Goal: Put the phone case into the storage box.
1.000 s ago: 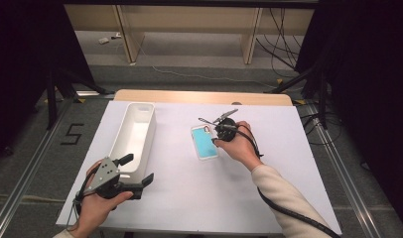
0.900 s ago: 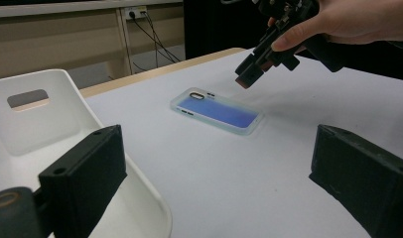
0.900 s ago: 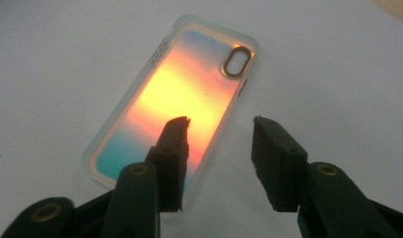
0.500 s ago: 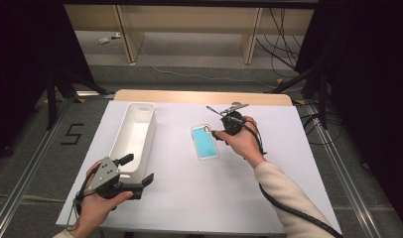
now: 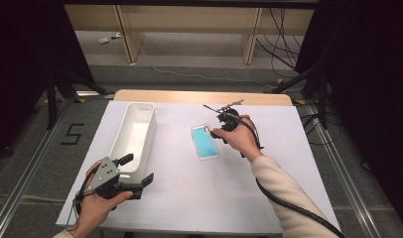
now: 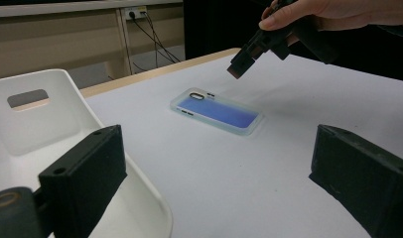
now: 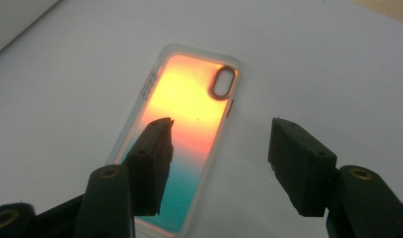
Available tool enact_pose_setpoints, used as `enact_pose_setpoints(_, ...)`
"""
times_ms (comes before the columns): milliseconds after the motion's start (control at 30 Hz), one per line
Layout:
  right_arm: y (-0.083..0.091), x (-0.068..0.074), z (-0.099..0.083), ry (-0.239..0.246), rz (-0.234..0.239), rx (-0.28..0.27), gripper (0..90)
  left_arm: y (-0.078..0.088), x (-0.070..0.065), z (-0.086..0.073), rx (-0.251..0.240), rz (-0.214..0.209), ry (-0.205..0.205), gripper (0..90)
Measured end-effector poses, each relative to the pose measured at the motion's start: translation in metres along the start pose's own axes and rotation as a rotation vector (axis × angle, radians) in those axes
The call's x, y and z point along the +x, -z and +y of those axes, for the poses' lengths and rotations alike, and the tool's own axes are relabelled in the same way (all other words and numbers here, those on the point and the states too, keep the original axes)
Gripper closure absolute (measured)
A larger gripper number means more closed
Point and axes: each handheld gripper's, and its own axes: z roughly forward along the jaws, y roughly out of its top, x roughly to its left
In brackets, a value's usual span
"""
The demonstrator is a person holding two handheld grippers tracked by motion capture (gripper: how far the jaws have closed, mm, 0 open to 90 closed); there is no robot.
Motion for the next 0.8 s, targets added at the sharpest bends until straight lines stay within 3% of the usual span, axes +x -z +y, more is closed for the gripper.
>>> enact_pose_setpoints(300, -0.009, 0.005, 0.008, 0.006, -0.002, 0.112, 49.8, 0.000, 0.000, 0.000, -0.001, 0.000, -0.001, 6.4)
enact_pose_setpoints(400, -0.011, 0.005, 0.009, 0.003, -0.010, 0.131, 51.1, 0.000, 0.000, 0.000, -0.002, -0.001, 0.000, 6.4)
enact_pose_setpoints(433, -0.013, 0.004, 0.009, 0.024, -0.015, 0.137, 51.7, 0.000, 0.000, 0.000, -0.002, -0.001, -0.003, 6.4)
enact_pose_setpoints(667, -0.021, 0.006, 0.016, -0.016, -0.030, 0.195, 56.5, 0.000, 0.000, 0.000, -0.010, -0.009, -0.001, 6.4)
enact_pose_setpoints(800, -0.026, 0.006, 0.019, -0.009, -0.041, 0.210, 58.1, 0.000, 0.000, 0.000, -0.010, -0.011, -0.003, 6.4)
